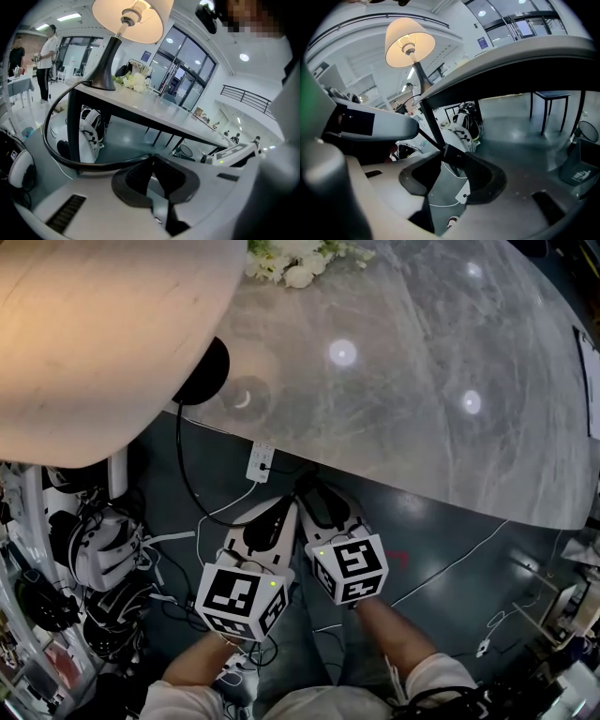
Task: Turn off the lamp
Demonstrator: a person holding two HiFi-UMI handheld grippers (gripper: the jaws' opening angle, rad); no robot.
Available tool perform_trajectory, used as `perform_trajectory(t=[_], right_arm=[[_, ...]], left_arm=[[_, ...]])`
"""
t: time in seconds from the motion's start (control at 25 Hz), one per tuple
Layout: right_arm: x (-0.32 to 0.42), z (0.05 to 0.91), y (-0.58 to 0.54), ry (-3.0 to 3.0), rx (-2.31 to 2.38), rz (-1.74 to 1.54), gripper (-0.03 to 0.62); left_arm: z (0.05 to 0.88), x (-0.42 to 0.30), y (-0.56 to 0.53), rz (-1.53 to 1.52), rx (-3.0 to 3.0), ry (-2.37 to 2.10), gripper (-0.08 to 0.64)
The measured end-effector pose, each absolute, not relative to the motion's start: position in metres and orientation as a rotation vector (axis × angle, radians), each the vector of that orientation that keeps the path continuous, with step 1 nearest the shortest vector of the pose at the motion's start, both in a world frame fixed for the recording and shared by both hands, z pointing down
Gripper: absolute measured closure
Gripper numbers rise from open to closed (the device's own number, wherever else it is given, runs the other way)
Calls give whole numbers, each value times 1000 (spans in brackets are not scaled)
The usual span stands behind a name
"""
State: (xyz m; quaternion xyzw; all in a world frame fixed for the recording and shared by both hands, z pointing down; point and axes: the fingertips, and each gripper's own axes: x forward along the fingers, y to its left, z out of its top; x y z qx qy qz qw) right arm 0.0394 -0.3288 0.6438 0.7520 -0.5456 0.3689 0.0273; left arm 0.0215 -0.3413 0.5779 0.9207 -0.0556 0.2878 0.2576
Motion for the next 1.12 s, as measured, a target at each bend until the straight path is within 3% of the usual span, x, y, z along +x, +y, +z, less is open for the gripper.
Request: perform_trajectory(t=[1.12], right_arm=[[38, 650, -326, -1667, 2359, 1167, 463]], left_arm=[[584, 20, -331, 811, 2492, -86, 537]])
